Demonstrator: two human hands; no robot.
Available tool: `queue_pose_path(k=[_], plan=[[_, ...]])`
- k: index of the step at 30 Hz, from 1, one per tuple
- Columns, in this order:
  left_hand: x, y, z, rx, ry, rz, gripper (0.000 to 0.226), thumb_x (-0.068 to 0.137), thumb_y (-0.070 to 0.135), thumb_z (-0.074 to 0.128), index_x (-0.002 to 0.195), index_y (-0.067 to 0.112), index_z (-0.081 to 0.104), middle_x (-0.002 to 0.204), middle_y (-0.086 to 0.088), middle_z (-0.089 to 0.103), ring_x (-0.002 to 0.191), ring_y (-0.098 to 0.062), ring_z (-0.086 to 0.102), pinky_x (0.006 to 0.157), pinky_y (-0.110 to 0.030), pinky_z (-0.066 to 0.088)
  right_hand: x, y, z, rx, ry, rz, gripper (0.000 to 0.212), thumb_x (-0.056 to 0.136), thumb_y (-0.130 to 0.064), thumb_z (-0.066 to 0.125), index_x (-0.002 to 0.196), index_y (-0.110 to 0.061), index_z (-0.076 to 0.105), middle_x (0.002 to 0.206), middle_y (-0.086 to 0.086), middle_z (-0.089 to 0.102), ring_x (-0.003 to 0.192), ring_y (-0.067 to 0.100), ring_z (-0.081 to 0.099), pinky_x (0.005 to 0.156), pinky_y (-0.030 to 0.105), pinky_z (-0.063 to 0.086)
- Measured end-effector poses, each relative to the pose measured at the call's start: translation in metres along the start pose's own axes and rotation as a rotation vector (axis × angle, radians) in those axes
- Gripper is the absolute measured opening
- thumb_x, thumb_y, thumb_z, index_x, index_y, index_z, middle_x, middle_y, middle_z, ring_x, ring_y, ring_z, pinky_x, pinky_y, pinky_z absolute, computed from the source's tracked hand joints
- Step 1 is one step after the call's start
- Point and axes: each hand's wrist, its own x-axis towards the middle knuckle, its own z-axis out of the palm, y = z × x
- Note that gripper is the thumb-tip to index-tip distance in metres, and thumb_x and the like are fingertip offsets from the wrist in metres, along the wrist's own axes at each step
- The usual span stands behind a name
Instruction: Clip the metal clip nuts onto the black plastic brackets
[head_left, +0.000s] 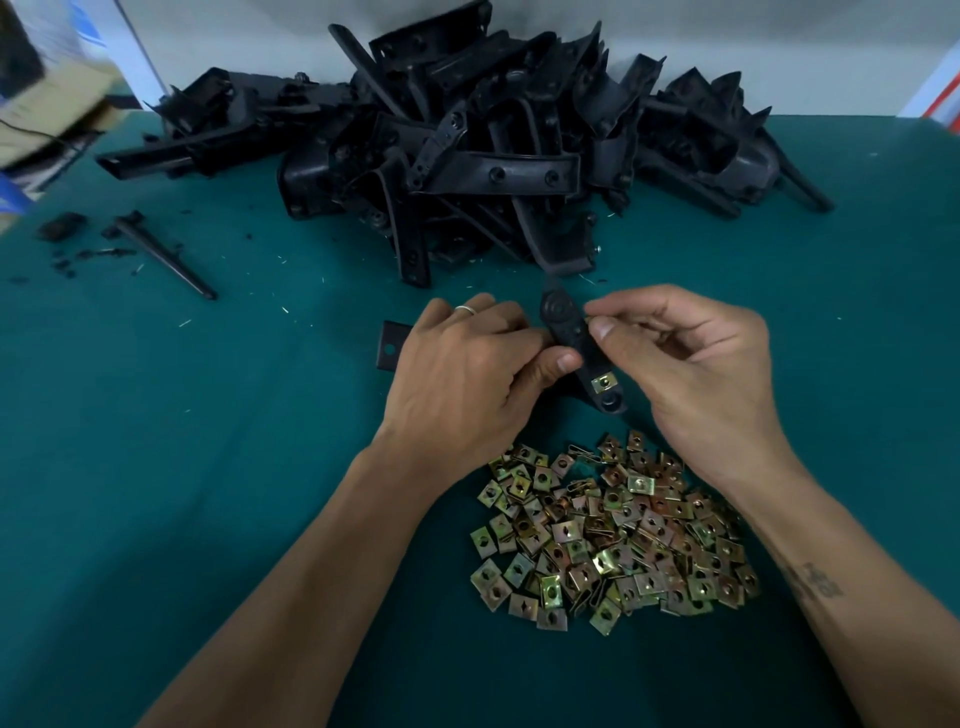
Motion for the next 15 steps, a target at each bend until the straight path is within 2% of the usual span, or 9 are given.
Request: queue_pose_path(k=[2, 6, 10, 15], plan=[[0.0003, 0.0003, -0.0008, -0.009, 0.010, 0.003, 0.062, 0.104, 0.056, 0.027, 0.081, 0.016, 0.069, 0.088, 0.003, 0.068, 0.078, -0.024, 0.055, 0.071, -0.042, 0.039, -0.0005, -0.0015, 0.0011, -0.023, 0.010, -0.021, 0.018, 0.091, -0.002, 0.072, 0.098, -0.018, 0.075, 0.091, -0.002, 0.077, 0.080, 0.006, 0.068, 0.073, 0.018, 0.053], [0.0000, 0.0012, -0.0012, -0.008, 0.014, 0.000, 0.062, 0.105, 0.056, 0.026, 0.078, 0.017, 0.066, 0.089, 0.003, 0.068, 0.079, -0.023, 0.057, 0.072, -0.044, 0.040, 0.0021, -0.0020, -0.0006, 0.006, 0.116, -0.014, 0.019, 0.093, -0.002, 0.070, 0.096, -0.020, 0.074, 0.087, -0.003, 0.076, 0.082, 0.014, 0.071, 0.077, 0.029, 0.057], [-0.0001, 0.0011, -0.0015, -0.006, 0.019, 0.003, 0.061, 0.104, 0.056, 0.027, 0.077, 0.017, 0.066, 0.088, 0.003, 0.068, 0.078, -0.023, 0.055, 0.071, -0.043, 0.039, 0.0010, -0.0021, -0.0002, -0.020, 0.061, -0.004, 0.021, 0.092, -0.001, 0.071, 0.097, -0.021, 0.074, 0.090, -0.008, 0.076, 0.086, 0.007, 0.070, 0.079, 0.020, 0.054], [-0.0001, 0.0016, -0.0014, -0.003, 0.021, 0.007, 0.060, 0.104, 0.054, 0.029, 0.074, 0.017, 0.064, 0.087, 0.002, 0.069, 0.076, -0.024, 0.056, 0.071, -0.042, 0.039, -0.0002, -0.0028, 0.0012, -0.021, 0.069, -0.028, 0.019, 0.092, -0.001, 0.071, 0.098, -0.019, 0.073, 0.090, -0.007, 0.076, 0.083, 0.005, 0.069, 0.077, 0.019, 0.055]])
